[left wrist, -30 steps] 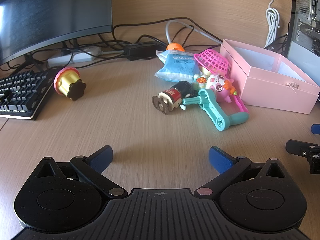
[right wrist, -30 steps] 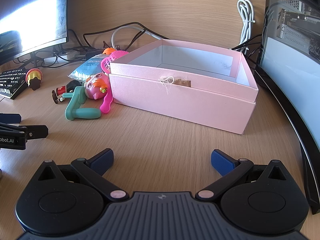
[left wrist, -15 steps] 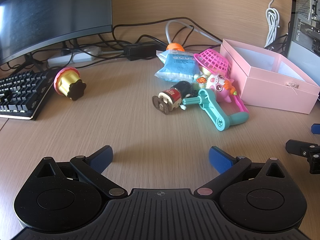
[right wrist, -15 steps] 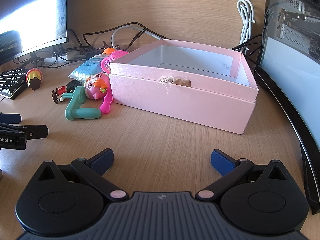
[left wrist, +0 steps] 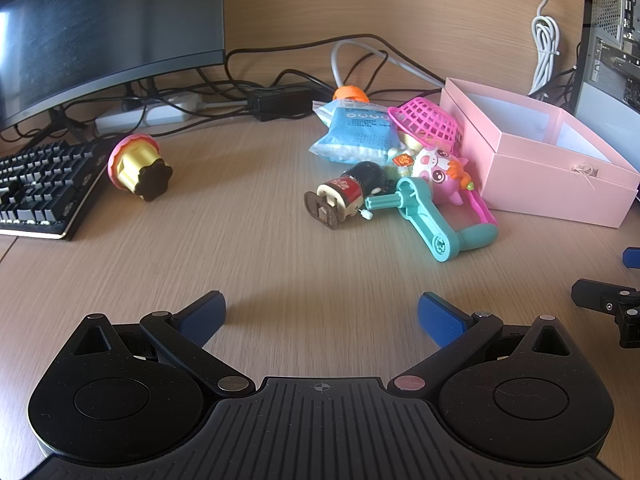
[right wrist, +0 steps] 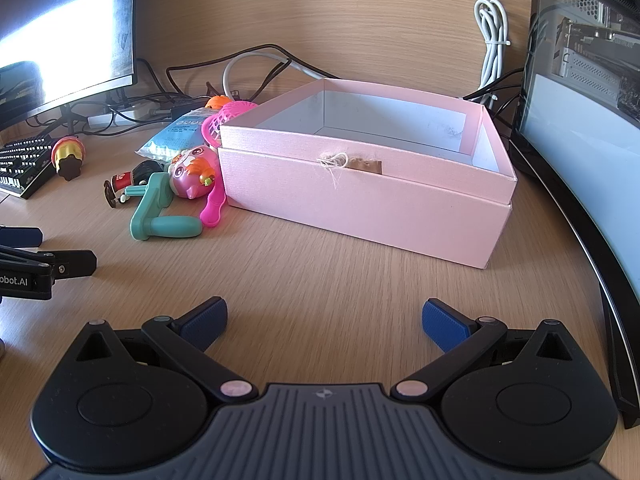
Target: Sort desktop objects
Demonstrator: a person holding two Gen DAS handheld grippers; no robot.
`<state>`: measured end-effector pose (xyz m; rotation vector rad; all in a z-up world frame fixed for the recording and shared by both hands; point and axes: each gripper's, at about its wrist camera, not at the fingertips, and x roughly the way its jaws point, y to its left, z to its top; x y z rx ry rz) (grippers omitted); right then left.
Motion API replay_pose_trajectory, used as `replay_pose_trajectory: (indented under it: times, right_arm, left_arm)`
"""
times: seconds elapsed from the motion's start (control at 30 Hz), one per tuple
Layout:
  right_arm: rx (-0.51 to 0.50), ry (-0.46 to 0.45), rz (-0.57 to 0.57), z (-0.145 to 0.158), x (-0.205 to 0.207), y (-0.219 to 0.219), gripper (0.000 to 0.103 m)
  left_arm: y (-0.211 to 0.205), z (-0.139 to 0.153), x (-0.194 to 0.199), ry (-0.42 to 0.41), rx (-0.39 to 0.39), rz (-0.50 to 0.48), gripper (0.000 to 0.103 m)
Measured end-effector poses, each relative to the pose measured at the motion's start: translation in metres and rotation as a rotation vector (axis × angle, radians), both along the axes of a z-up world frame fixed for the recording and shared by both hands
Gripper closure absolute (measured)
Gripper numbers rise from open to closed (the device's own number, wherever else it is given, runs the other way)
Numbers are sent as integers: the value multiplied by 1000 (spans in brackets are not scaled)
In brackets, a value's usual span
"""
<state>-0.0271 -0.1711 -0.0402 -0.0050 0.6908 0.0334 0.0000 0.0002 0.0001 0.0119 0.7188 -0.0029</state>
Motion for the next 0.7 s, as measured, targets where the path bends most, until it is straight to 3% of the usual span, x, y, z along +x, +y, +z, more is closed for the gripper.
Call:
replay_pose_trajectory:
  times: [0.23, 0.53, 0.7]
  right_arm:
    - [2, 1, 0, 0, 0, 0, 0]
    - [2, 85, -26, 6, 3, 1, 0]
    - [-2, 136, -18, 11, 7, 0, 0]
  left_arm:
    - [0, 0, 0, 2, 1, -1, 0]
    - [5, 4, 0, 15, 7, -6, 0]
    - [55, 32, 13, -105, 112, 68, 0]
